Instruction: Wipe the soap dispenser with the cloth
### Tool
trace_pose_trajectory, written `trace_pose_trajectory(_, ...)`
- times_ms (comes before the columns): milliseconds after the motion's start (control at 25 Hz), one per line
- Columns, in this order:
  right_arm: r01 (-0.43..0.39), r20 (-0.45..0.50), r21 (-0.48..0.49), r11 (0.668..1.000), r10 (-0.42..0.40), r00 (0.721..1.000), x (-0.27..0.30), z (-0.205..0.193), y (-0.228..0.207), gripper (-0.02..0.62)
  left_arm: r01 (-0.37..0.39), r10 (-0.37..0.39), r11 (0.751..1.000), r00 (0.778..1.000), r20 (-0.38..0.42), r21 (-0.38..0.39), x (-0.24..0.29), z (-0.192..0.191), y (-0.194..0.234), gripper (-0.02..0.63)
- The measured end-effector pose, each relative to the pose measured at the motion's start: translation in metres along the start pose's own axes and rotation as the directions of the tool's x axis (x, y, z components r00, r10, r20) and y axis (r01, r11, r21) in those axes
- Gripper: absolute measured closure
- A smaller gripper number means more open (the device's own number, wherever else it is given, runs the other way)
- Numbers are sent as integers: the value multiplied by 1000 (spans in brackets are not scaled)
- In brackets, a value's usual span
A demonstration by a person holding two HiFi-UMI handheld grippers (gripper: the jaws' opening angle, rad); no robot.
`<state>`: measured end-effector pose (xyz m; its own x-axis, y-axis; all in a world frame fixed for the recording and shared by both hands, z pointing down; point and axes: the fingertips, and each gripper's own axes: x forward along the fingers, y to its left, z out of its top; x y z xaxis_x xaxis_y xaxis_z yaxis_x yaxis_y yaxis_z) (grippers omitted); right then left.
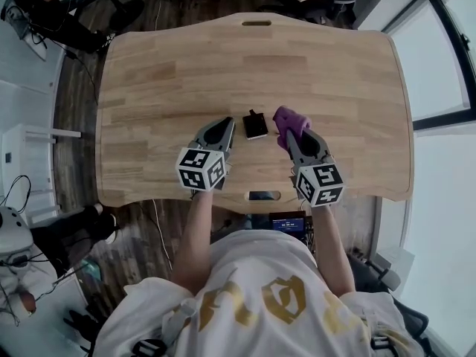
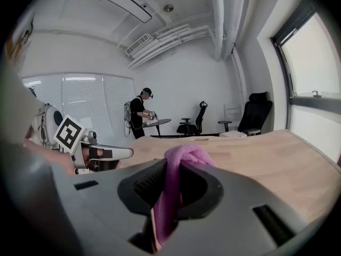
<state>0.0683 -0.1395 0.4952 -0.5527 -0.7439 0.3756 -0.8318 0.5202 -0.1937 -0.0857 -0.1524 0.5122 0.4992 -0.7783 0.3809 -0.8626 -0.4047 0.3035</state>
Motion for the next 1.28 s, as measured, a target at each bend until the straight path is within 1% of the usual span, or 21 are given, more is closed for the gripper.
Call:
trace_pose_trajectory(160,-15,-30,5,1000,15,999,9,-9,-1,543,24,-23,999,999,-29,31,7,-14,0,595)
trace_pose_trajectory(360,-29,-59,9,1000,30,998,20,-16,-2,543,34,-32,999,996,-85,18,16,-32,6,595)
trace_pose_trajectory(560,-37,-88,12,999,38,995,31,-24,-6,543,94,-91,995,991,-98,25,26,-41,4,592)
trace_pose_trajectory(680,-39,-115,7,999,39,993,36,-32,-7,545,124,-123,992,987,-103,4,31,-47,4,546)
trace_pose_trajectory(800,-40,-137,10,999,41,990,39,-39,-9,544,134,-133,991,982,-133,3,35,-55,7,518)
trace_pose_trajectory(880,-42,-146,13,999,44,988,42,-40,-11,543,164,-162,986,976,-148,0,38,-59,5,490)
trace_pose_trajectory(1000,-47,-162,15,999,49,986,44,-44,-12,543,251,-247,968,957,-151,10,41,-64,-5,407)
trace_pose_trajectory(1080,-52,-171,16,999,54,984,46,-47,-12,543,317,-303,946,938,-168,65,42,-68,-14,365)
trace_pose_trajectory(1160,-55,-178,19,998,57,982,48,-49,-13,544,355,-325,926,922,-208,127,44,-77,-17,342)
trace_pose_trajectory(1280,-58,-190,23,998,61,980,50,-52,-14,543,374,-331,912,913,-239,166,49,-85,-16,317)
